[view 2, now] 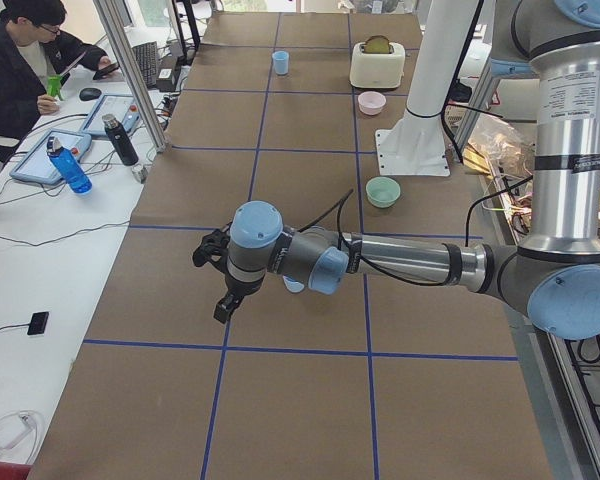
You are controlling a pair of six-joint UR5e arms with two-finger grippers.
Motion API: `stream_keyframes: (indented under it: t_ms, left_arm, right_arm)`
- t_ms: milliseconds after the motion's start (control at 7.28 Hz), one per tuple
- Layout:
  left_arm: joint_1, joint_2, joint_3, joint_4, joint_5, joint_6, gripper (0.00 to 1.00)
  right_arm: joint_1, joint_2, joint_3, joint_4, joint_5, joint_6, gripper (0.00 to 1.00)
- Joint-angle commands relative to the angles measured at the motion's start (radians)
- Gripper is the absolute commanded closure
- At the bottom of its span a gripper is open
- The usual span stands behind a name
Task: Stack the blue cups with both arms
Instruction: 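Lower the left gripper toward the light blue cup near its side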
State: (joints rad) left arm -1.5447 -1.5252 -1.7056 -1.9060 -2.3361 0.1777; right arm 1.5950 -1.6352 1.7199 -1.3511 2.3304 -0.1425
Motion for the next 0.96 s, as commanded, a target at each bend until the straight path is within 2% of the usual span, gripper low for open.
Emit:
stream_keyframes:
  t_ms: [0, 137, 412, 687, 824]
  left_arm:
    - [0.006, 0.004, -0.012, -0.054, -0.002, -0.132, 0.02]
    - [0.026, 0.010, -0.019, -0.077, -0.005, -0.252, 0.02]
    - [0.128, 0.097, -0.019, -0.193, -0.003, -0.527, 0.02]
    - [0.298, 0.134, -0.017, -0.356, 0.044, -0.758, 0.02]
    - [0.399, 0.135, -0.017, -0.392, 0.120, -0.806, 0.02]
  right_arm:
    - [-0.007, 0.009, 0.013, 0.007, 0.018, 0.042, 0.00]
    - [-0.048, 0.011, 0.036, 0.007, 0.012, 0.122, 0.00]
    - [-0.156, 0.012, 0.082, 0.006, -0.144, 0.286, 0.00]
    - [-0.171, 0.009, 0.083, 0.006, -0.158, 0.296, 0.00]
    - [-0.171, 0.005, 0.083, 0.007, -0.155, 0.296, 0.00]
